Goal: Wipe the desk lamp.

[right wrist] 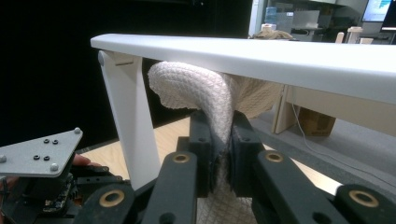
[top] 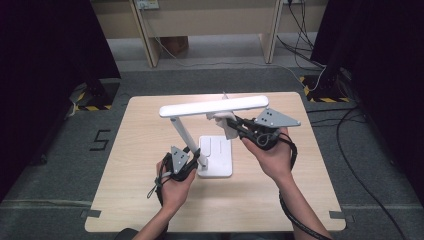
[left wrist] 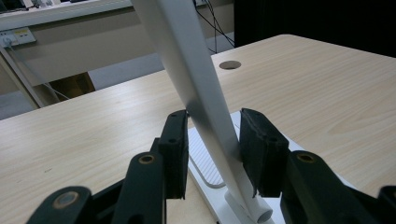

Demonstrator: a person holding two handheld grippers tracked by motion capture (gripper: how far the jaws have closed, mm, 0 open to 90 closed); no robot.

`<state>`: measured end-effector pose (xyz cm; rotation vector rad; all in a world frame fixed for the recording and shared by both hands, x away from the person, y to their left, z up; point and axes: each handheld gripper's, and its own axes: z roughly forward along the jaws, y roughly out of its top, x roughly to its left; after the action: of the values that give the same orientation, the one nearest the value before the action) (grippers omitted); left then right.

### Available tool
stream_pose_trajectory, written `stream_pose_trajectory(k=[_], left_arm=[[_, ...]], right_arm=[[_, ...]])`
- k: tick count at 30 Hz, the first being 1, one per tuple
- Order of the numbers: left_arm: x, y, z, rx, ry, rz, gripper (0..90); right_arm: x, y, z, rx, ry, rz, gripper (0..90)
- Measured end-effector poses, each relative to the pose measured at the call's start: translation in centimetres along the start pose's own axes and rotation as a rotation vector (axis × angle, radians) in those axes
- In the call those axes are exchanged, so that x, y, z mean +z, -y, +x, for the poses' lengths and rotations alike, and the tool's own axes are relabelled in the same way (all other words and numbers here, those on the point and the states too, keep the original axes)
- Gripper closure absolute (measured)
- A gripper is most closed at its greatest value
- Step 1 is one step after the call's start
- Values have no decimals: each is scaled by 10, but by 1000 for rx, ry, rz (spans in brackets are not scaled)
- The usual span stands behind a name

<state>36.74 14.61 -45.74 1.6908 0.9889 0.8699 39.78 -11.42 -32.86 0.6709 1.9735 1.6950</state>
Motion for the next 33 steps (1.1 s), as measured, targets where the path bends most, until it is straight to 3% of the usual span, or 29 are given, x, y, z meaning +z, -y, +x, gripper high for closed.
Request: stream_pose_trajectory(k=[17, 20, 33], left_arm=[[1, 2, -2, 11, 0, 12, 623], [1, 2, -2, 10, 0, 11, 623], [2, 2, -3, 19, -2, 13, 622]], right_arm=[[12, 0, 11, 27, -25, 3, 826], [14, 0, 11, 11, -23, 1, 825], [22, 0, 16, 22, -39, -3, 824]])
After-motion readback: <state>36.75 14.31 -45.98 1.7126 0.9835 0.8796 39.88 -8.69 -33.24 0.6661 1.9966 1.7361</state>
